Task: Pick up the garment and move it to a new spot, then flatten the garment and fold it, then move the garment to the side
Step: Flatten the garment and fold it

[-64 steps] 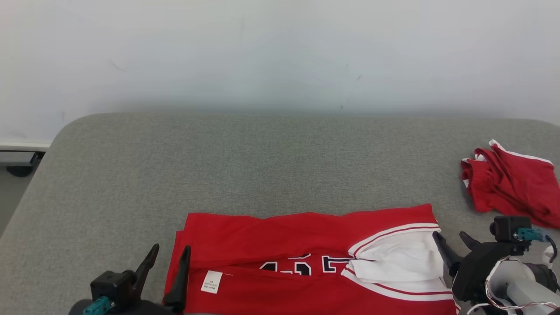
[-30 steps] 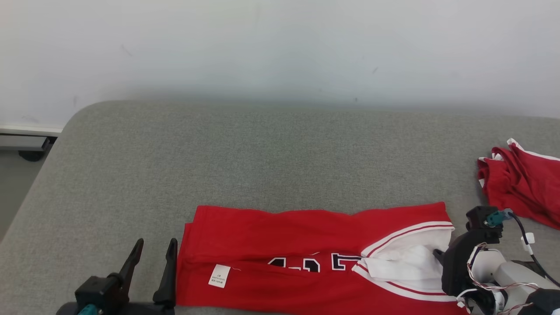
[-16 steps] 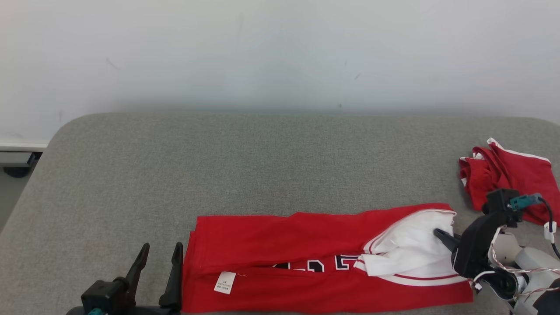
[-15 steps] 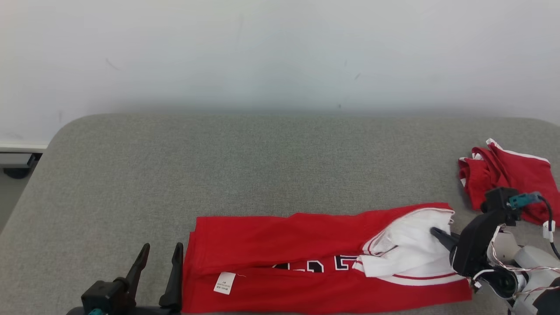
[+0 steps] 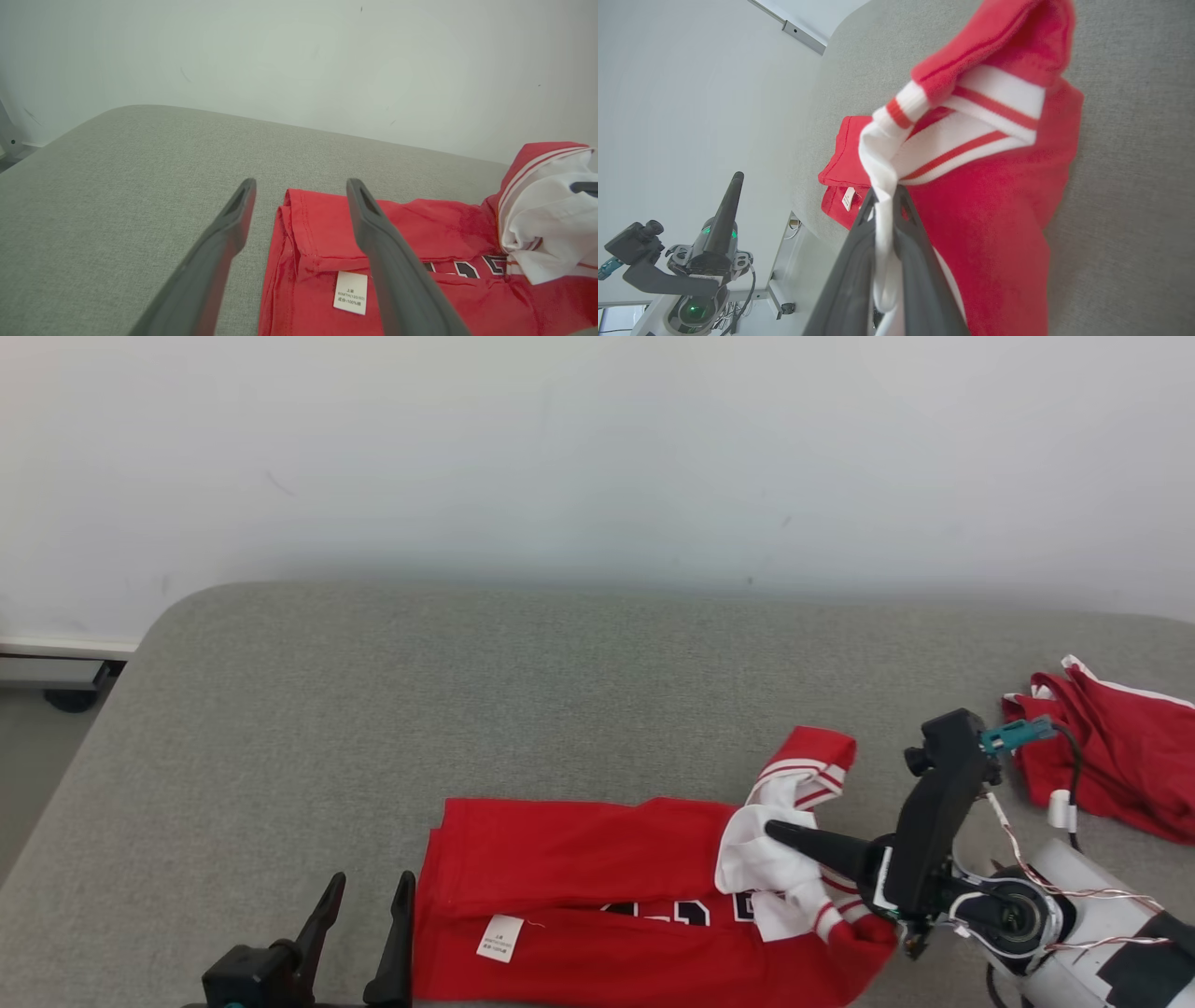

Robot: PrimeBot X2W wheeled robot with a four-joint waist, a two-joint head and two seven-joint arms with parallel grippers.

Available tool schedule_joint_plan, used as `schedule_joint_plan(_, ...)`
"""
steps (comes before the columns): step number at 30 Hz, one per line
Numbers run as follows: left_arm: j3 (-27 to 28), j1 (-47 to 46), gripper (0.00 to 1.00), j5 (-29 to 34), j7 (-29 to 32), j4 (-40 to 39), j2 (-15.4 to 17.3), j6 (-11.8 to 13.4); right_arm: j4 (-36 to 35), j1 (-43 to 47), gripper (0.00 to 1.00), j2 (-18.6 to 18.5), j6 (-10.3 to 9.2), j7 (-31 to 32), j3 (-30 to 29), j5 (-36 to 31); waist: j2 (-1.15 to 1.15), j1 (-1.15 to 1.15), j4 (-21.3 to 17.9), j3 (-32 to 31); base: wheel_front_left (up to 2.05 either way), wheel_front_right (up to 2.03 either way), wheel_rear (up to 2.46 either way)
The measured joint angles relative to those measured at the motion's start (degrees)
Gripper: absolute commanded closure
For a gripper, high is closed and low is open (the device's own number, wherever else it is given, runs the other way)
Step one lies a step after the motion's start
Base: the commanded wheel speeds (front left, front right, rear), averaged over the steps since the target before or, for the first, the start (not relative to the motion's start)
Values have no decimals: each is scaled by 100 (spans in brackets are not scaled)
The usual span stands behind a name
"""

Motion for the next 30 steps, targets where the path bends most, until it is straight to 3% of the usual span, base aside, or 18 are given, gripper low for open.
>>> schedule_joint_plan(5, -5, -3, 0, -1, 40, 15, -24, 0, -103, -17, 100, 269, -13, -15, -26, 141, 0, 0, 151, 8, 0, 0, 0)
schedule_joint_plan(15, -57, -33, 0, -1, 42, 14, -67, -8, -74, -104, 100, 791, -324, -149, 12, 140, 0, 0, 421, 77, 0, 0, 0)
schedule_joint_plan(22, -144, -213, 0, 0, 47, 16, -147, -14, 233, -397, 100, 1201, -595, -350, 62, 71, 0, 0, 602, 187, 0, 0, 0)
schedule_joint_plan(30, -218, -389, 0, 57, 47, 83, -243, -60, 633, -614, 100, 1602, -719, -470, 143, -19, 0, 0, 818, 307, 0, 0, 0)
